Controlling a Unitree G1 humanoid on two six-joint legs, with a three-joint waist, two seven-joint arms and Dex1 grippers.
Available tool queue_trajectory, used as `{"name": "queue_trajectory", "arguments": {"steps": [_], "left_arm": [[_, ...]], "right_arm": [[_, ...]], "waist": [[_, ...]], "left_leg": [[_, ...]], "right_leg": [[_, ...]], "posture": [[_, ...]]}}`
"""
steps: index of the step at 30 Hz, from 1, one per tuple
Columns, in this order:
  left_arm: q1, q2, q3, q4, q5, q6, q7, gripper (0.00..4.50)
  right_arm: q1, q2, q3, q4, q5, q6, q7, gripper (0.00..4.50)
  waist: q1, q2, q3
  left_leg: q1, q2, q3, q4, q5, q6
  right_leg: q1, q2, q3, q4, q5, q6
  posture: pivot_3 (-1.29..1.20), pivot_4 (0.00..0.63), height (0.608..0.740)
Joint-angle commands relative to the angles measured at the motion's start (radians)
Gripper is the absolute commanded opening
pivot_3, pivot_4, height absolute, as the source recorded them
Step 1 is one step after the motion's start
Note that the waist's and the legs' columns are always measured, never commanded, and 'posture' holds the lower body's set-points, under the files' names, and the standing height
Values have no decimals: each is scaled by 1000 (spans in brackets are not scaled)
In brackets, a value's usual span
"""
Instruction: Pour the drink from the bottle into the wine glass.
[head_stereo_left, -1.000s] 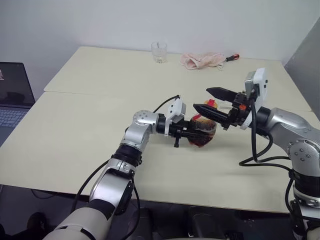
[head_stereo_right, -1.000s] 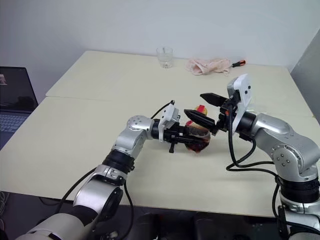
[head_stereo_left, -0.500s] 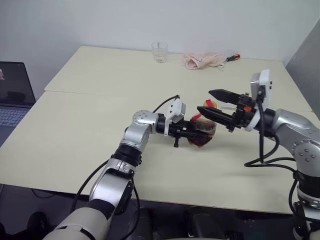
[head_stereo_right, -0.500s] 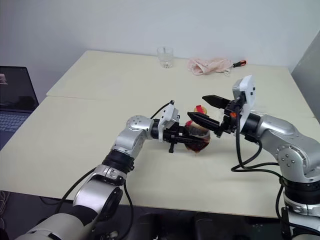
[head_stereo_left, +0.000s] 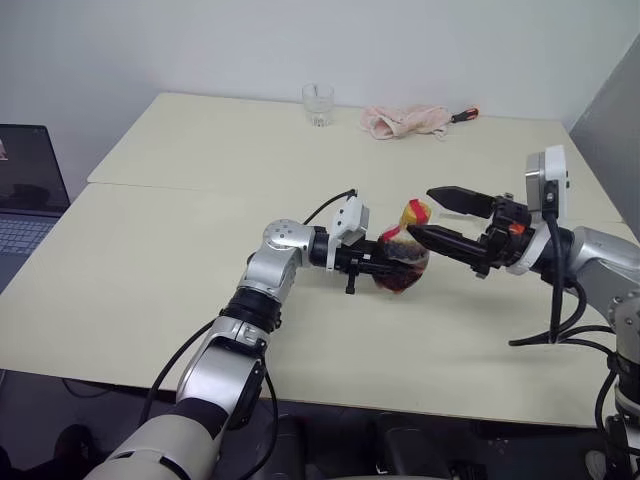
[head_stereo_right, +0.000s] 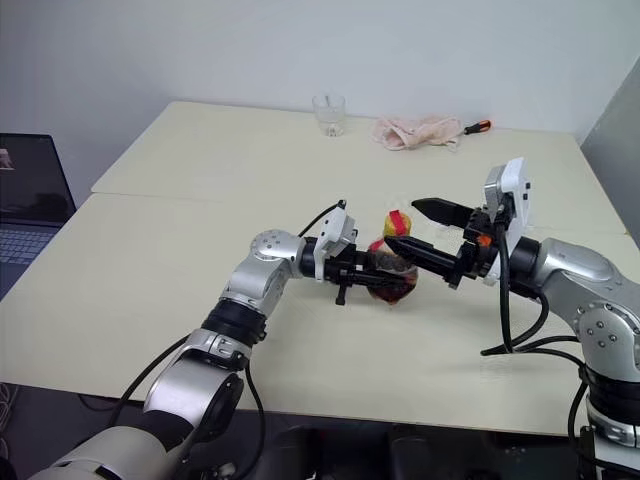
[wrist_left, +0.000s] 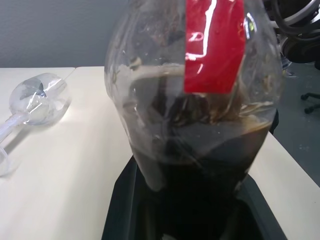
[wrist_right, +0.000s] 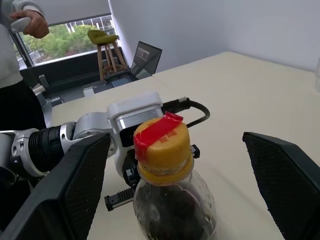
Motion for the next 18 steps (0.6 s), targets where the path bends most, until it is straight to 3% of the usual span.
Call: {"name": "queue_trajectory", "arguments": {"steps": [1, 3, 6, 14, 18], "left_arm": [[-25, -4, 4, -15, -17, -15, -1, 666], [-25, -4, 4, -16, -17, -15, -1, 666], [-22, -4, 3, -20, -18, -13, 0, 666], [-16, -6, 3, -24, -17, -13, 7, 666], [-14, -4, 4, -25, -18, -13, 8, 666]], "right_arm": [[-23, 8, -13, -23, 18, -9, -18, 4500], [-29, 13, -8, -21, 16, -8, -24, 4500], [-39, 21, 1, -17, 10, -7, -31, 3922], [-47, 30, 21, -16, 13, -8, -25, 1244], [-53, 32, 22, -11, 11, -9, -24, 1224]], "waist": [[0, 0, 0], [0, 0, 0], [0, 0, 0], [0, 0, 0], [0, 0, 0]], "left_leg": [[0, 0, 0, 0, 0, 0], [0, 0, 0, 0, 0, 0], [0, 0, 0, 0, 0, 0], [0, 0, 0, 0, 0, 0], [0, 0, 0, 0, 0, 0]], "right_leg": [[0, 0, 0, 0, 0, 0], [0, 0, 0, 0, 0, 0], [0, 0, 0, 0, 0, 0], [0, 0, 0, 0, 0, 0], [0, 0, 0, 0, 0, 0]], "posture": [[0, 150, 740], [0, 150, 740], [0, 150, 740], [0, 150, 740], [0, 150, 740]]}}
